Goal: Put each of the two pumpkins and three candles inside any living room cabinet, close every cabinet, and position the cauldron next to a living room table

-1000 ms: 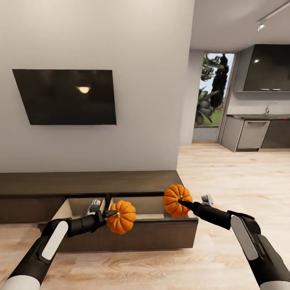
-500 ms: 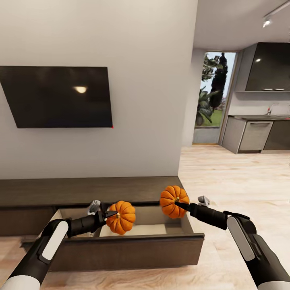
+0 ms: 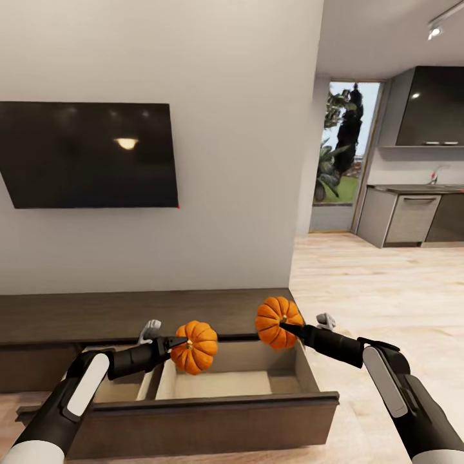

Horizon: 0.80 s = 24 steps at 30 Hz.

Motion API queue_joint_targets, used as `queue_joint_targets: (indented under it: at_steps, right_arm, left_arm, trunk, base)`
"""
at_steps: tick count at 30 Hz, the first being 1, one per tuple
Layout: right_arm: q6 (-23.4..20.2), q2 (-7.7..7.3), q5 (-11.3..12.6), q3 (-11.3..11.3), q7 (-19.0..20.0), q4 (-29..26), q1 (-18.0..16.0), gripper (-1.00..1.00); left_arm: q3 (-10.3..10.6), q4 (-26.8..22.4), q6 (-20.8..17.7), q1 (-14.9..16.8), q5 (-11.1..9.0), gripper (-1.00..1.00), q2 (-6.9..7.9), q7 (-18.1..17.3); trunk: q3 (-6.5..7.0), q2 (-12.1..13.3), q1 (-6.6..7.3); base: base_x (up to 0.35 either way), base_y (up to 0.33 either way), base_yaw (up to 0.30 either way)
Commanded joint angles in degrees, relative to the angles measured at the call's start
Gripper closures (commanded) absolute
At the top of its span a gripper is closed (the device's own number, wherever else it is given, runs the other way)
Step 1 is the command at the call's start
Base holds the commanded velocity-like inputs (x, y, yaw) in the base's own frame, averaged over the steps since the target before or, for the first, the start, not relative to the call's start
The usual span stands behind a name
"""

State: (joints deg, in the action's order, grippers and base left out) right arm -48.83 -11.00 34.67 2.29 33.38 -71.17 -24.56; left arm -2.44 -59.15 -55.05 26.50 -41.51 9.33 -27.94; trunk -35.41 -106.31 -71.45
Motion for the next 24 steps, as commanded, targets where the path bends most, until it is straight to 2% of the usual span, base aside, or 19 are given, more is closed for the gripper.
queue_joint_targets:
  at_steps: [1,15,24]
  right_arm:
    - [-0.39,0.01,0.14,0.08,0.1,-0.03,-0.05,1.0]
    - [-0.38,-0.02,0.14,0.17,0.1,-0.62,-0.05,1.0]
    - [-0.44,-0.01,0.21,0.13,0.1,-0.03,-0.05,1.0]
  left_arm:
    - [-0.11,0.0,-0.33,0.04,-0.07,1.0,-0.02,-0.33]
    - [-0.11,0.0,-0.34,0.04,-0.07,1.0,-0.02,-0.27]
    - [-0.11,0.0,-0.32,0.04,-0.07,1.0,-0.02,-0.33]
  trunk:
    - [-0.06,-0.03,-0.02]
    - [-0.07,-0.03,-0.02]
    - [-0.42,-0.03,-0.02]
  base:
    - [0.128,0.028,0.0]
    - [0.119,0.003,-0.004]
    - [0.114,0.082,-0.203]
